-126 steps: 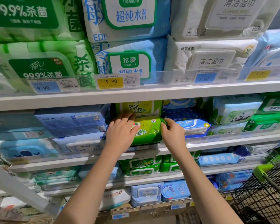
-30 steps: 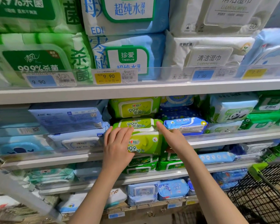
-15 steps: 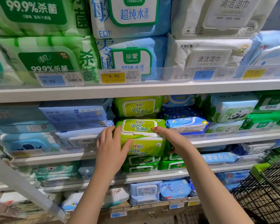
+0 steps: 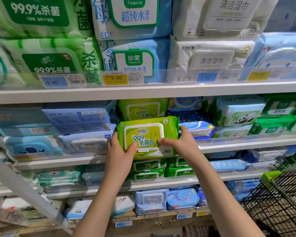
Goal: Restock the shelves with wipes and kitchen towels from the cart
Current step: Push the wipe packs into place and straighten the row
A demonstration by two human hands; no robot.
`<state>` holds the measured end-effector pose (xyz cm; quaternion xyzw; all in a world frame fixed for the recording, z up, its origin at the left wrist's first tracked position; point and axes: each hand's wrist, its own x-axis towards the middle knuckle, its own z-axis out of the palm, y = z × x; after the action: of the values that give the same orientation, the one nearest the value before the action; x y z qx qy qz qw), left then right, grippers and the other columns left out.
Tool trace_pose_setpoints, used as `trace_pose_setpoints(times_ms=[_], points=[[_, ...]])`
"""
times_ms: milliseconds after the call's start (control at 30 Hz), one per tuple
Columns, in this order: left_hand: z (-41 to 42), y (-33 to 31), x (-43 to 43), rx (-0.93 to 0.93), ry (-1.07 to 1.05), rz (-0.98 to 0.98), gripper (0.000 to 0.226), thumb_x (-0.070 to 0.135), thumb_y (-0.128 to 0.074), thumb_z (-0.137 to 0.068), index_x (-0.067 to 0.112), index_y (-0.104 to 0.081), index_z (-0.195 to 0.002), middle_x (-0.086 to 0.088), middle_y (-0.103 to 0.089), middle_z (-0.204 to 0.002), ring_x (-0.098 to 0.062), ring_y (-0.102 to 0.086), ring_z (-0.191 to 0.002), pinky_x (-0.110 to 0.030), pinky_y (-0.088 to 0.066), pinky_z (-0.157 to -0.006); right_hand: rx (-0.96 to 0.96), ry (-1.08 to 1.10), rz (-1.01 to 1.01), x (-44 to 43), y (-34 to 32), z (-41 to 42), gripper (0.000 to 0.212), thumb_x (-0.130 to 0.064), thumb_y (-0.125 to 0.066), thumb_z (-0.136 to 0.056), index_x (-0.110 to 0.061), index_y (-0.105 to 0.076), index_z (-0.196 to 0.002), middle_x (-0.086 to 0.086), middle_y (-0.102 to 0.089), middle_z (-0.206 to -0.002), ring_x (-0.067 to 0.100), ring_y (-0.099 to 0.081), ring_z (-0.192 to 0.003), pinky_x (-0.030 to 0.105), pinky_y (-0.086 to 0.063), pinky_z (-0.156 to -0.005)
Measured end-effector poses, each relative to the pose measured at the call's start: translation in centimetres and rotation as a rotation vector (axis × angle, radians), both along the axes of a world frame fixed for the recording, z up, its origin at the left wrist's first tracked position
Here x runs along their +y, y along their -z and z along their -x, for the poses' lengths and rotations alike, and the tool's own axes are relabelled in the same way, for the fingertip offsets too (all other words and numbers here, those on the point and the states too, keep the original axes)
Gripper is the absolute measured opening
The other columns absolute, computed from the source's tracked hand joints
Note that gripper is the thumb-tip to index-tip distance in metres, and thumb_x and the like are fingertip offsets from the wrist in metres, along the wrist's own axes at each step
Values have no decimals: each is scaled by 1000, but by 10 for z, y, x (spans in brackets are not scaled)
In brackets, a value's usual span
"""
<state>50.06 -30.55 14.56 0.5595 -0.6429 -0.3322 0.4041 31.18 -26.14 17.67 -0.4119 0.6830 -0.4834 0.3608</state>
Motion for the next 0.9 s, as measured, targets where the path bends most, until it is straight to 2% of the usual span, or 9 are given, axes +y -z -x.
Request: trace_pose_setpoints(times_ms=[67, 167, 367, 467, 533, 667, 733, 900], points=[[6, -5, -3, 19, -20, 30, 70, 34, -63, -87, 18, -30, -146, -8, -41, -140, -25, -44, -125, -41, -41, -99, 41, -13, 84, 0, -8, 3, 68, -24, -85, -66, -19, -45, -120, 1, -66, -107, 19, -66, -92, 36, -57, -78], [13, -16, -14, 10, -43, 94, 73, 31, -67, -85, 16, -29, -146, -8, -36, -142, -24, -42, -127, -40, -39, -100, 97, -35, 171, -4, -16, 6, 62, -20, -84, -69, -19, -46, -118, -3, -65, -106, 16, -65, -94, 35, -55, -83], [20, -19, -28, -34, -79, 115, 87, 29, -76, -78, 10, -25, -146, -9, -31, -147, -25, -40, -128, -37, -41, -98, 333, -67, 215, -28, -20, 6, 70, -17, -85, -68, -16, -42, -123, 0, -60, -115, 16, -58, -101, 32, -50, -86], [24, -18, -33, -85, -122, 115, 90, 31, -76, -78, 8, -22, -146, -11, -27, -150, -30, -41, -130, -42, -44, -99, 347, -59, 220, -40, -11, 5, 74, -16, -86, -67, -13, -41, -125, 1, -59, -116, 14, -57, -101, 28, -48, -85], [27, -17, -37, -144, -145, 120, 91, 35, -76, -78, 7, -21, -146, -12, -27, -150, -33, -42, -129, -47, -45, -98, 374, -47, 219, -48, -4, 6, 73, -17, -87, -66, -13, -41, -123, 3, -60, -118, 18, -58, -104, 31, -50, -88], [31, -12, -42, -242, -195, 155, 91, 39, -77, -76, 4, -25, -142, -15, -36, -144, -34, -46, -126, -43, -44, -97, 464, -17, 176, -61, 8, 11, 72, -21, -88, -64, -14, -45, -121, 7, -61, -117, 24, -57, -109, 40, -50, -90], [31, -10, -42, -305, -208, 172, 95, 44, -77, -73, 3, -25, -141, -16, -42, -139, -33, -47, -125, -40, -42, -97, 514, -5, 154, -64, 12, 13, 71, -24, -88, -64, -15, -46, -121, 7, -59, -117, 24, -56, -109, 35, -47, -87], [30, -5, -41, -433, -229, 188, 113, 48, -79, -70, 6, -9, -149, -22, -49, -135, -36, -52, -120, -40, -44, -95, 615, -32, 87, -67, 21, 17, 69, -30, -87, -65, -15, -48, -120, 5, -59, -115, 22, -55, -107, 29, -42, -78]])
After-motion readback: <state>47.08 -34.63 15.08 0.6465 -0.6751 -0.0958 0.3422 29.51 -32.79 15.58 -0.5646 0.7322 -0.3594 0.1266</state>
